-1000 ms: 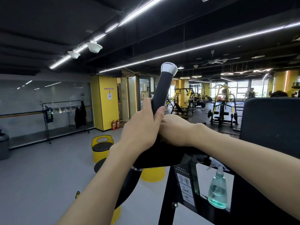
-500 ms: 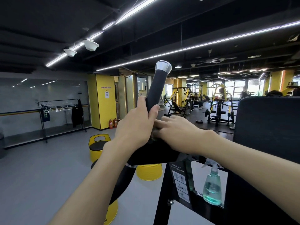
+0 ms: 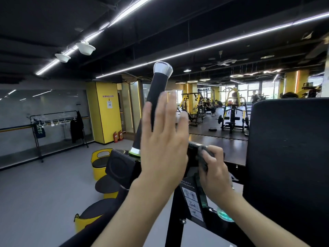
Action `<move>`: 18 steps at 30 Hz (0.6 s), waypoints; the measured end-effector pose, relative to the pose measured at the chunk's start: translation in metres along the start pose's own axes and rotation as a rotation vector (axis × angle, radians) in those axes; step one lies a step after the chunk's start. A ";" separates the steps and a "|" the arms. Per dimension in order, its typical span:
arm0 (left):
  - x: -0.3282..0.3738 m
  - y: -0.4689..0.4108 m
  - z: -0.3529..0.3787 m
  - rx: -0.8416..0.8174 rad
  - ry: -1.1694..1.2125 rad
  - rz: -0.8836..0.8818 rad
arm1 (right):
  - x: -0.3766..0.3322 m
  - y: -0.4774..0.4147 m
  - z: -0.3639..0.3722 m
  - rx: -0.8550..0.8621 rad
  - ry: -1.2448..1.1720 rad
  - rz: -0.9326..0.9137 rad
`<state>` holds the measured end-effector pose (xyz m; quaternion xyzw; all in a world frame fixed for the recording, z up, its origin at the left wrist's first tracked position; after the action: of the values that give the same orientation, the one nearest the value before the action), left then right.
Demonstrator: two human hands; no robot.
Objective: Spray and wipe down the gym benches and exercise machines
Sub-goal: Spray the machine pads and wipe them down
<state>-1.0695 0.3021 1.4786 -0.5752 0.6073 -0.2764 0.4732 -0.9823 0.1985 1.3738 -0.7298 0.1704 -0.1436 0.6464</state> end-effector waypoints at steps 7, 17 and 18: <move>0.033 0.000 0.074 -0.344 0.199 -0.015 | 0.040 0.024 -0.004 0.191 -0.210 0.526; 0.039 -0.019 0.083 -0.187 0.108 -0.036 | 0.090 0.046 0.004 0.130 -0.091 0.625; 0.039 -0.019 0.082 -0.166 0.107 -0.039 | 0.107 0.054 0.005 0.120 -0.084 0.716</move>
<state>-0.9833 0.2779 1.4524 -0.6085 0.6412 -0.2648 0.3854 -0.8868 0.1508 1.3188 -0.5899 0.3796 0.1123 0.7038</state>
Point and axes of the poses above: each hand's wrist, its own y-axis away from the middle knuckle, its own z-axis out of the palm, x = y × z, the point moved 10 cm from there along -y, towards the middle knuckle, and after that the axes turned 9 degrees about -y, right-handed, at the moved point
